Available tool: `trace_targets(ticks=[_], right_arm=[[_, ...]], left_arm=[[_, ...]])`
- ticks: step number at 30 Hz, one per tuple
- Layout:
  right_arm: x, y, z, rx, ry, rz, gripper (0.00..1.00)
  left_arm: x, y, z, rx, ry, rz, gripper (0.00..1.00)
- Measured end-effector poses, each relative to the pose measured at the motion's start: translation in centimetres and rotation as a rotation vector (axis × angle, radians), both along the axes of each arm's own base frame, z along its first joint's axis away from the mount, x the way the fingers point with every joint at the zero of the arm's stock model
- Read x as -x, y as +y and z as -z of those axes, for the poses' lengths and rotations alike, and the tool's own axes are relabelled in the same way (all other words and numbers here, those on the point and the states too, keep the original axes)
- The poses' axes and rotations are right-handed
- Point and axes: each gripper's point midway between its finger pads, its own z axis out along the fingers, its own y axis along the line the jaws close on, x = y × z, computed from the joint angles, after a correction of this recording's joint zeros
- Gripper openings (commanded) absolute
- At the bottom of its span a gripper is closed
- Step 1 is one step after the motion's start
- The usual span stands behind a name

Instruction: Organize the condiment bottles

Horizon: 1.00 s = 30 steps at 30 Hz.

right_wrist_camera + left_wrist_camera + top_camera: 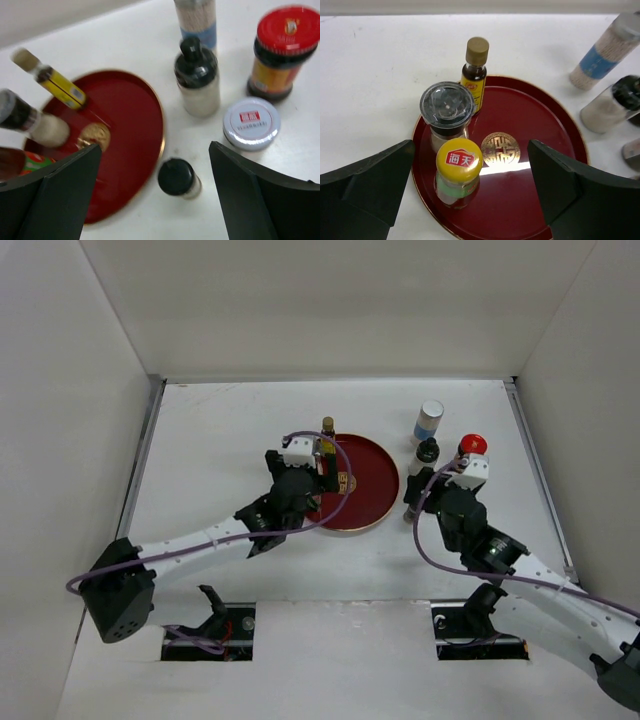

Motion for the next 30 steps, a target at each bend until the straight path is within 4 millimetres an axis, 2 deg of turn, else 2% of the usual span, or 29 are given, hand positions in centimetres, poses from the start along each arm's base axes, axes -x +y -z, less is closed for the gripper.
trace_targets(ticks=[5,8,12,15,20,24,27,30], right_arm=[[0.6,-0.2,4.2,0.078,0.139,0.005,0.98],[0.8,0.2,6.4,0.106,0.201,-0.013,0.93],[0.7,0.8,8.3,0.127,0.260,-0.035,0.84],[0.5,0.7,9.4,0.139,0.294,-0.031,0.73],[0.0,0.0,10.3,0.149,0.319,0.001,0.55],[-0.6,-0.3,10.5,0.153,0.328,0.022,0.41],[-0.9,-0.3,9.9,0.162,0.319,0.028,0.39],[-1.3,0.1,7.9,0.175,0.271,0.029,0.40]], left_arm=[[1.7,1.7,-2.8,0.111,-0.083,0.009,1.00],[2.8,3.4,-3.7,0.175,-0.130,0.003,1.00],[4.0,5.7,-3.3,0.236,-0.163,-0.028,1.00],[4.4,7.9,-1.4,0.251,-0.160,-0.085,1.00],[4.7,10.6,2.5,0.237,-0.123,-0.165,1.00],[4.4,12.1,4.3,0.236,-0.110,-0.216,1.00],[4.1,12.7,4.8,0.244,-0.111,-0.244,1.00],[3.9,12.6,4.7,0.263,-0.120,-0.245,1.00]])
